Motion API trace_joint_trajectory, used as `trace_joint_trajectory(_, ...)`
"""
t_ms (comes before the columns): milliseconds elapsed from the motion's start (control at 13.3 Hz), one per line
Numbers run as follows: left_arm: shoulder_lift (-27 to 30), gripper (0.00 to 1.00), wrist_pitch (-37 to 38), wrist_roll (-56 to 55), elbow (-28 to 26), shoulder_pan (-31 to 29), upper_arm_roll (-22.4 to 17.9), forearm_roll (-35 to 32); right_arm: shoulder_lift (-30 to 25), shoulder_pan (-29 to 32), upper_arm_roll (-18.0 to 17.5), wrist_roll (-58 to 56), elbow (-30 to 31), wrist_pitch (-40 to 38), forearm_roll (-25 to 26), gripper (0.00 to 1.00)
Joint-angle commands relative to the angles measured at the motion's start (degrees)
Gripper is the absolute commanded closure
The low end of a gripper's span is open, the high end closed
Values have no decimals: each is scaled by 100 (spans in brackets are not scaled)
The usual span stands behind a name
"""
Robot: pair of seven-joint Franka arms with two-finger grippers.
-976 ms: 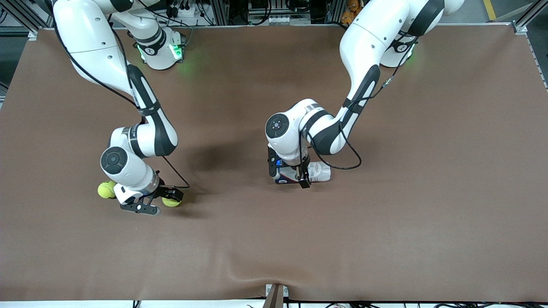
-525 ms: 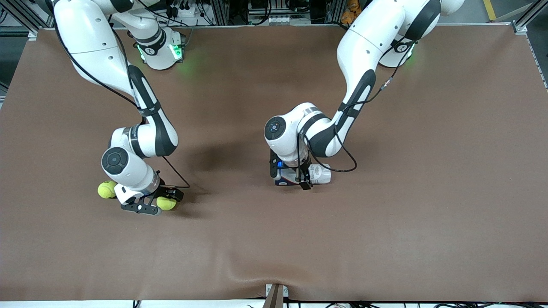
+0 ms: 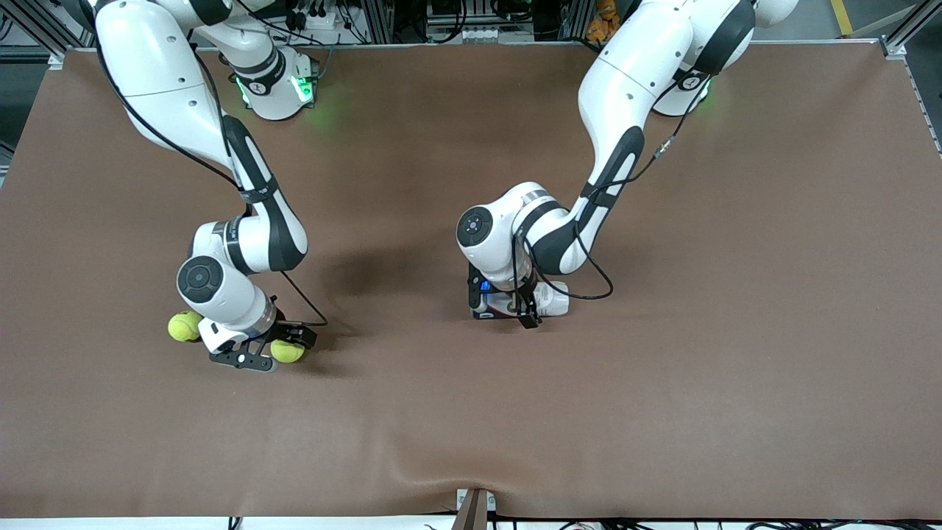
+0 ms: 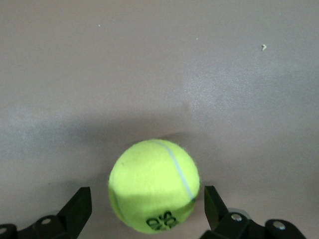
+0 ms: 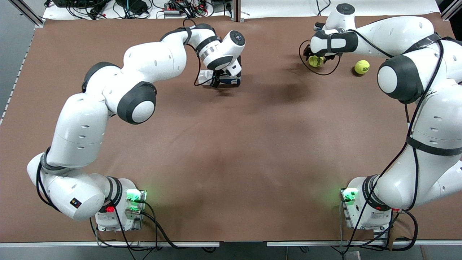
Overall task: Insert tennis ball vertically with right arm
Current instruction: 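Lift the ball with the right gripper while the left gripper raises the can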
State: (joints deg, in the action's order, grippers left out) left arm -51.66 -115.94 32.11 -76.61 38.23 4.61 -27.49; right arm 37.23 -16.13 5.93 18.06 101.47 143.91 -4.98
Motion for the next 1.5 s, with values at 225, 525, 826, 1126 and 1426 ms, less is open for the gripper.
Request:
trace_joint_trajectory(225,-169,0,-16,-30,155,9,-22,-108,162,-30,13,207,-215,5,129,81)
trace_joint_trajectory(525,-222,5,-16,-29,155,9,-22,-108,118,31,13,181,-259,-21,296,100)
trace_joint_trajectory(826,-187,12,-16,-56,173,9,-13,-99,-14,-22,22,154,-250,-118,305,100)
trace_joint_trajectory(1126,-169,14,-16,-284,164,35,-13,-99,-461,31,66,145,-250,-723,305,100)
trace_joint_trajectory(1426,-46,15,-16,-302,173,35,31,-46,-1023,40,118,145,-250,-1346,471,100)
